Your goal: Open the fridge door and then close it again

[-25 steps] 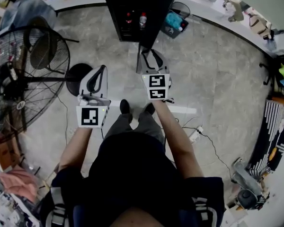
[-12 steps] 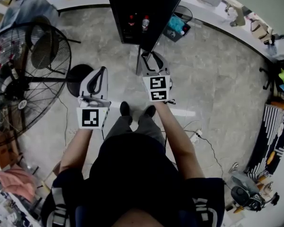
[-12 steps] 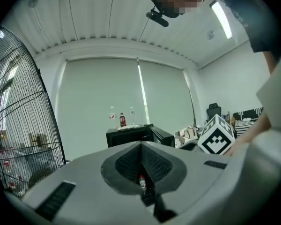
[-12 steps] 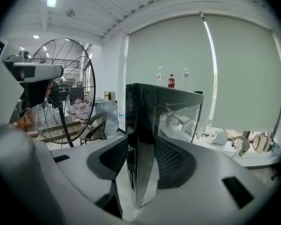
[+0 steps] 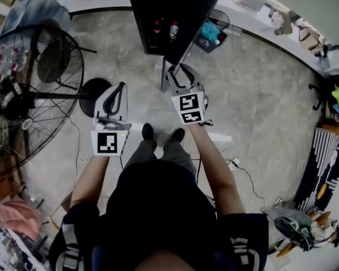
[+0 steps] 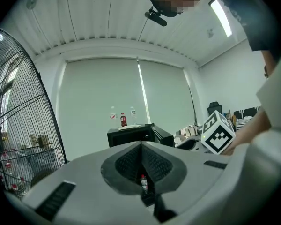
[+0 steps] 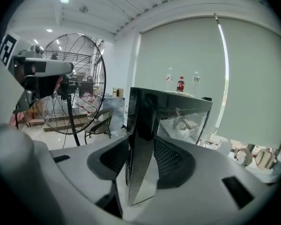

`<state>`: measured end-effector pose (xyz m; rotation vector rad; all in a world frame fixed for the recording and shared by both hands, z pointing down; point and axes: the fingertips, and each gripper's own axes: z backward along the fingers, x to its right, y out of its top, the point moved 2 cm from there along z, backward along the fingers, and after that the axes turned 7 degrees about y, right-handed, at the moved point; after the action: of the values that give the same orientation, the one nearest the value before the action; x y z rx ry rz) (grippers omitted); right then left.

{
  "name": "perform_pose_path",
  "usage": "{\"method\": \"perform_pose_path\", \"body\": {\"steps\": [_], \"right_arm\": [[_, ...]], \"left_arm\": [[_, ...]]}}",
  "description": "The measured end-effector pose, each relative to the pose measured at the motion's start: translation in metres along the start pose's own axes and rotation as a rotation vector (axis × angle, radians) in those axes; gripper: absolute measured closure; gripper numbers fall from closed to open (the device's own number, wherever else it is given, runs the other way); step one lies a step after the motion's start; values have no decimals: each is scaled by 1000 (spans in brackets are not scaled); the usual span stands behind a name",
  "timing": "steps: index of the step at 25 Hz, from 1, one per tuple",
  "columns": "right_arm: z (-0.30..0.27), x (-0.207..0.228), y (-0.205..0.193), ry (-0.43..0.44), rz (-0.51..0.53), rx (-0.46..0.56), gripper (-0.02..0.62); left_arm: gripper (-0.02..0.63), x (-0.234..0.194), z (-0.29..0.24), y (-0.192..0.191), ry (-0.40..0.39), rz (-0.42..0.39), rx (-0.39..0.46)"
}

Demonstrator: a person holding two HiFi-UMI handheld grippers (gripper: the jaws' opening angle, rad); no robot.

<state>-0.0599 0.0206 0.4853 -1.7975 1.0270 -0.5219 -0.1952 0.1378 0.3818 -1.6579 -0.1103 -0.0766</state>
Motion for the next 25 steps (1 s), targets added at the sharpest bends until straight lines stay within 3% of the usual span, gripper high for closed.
{"method": "perform_pose_path", "body": {"steps": [8, 15, 25], "right_arm": [[9, -4, 10, 58, 79, -13, 379], [38, 5, 33, 85, 308, -26, 351], [51, 31, 58, 123, 719, -80, 334]], "left_arm": [[583, -3, 4, 4, 20, -1, -1], [583, -8, 10, 11, 42, -14, 17], [583, 1, 22, 8, 47, -38, 1]]}}
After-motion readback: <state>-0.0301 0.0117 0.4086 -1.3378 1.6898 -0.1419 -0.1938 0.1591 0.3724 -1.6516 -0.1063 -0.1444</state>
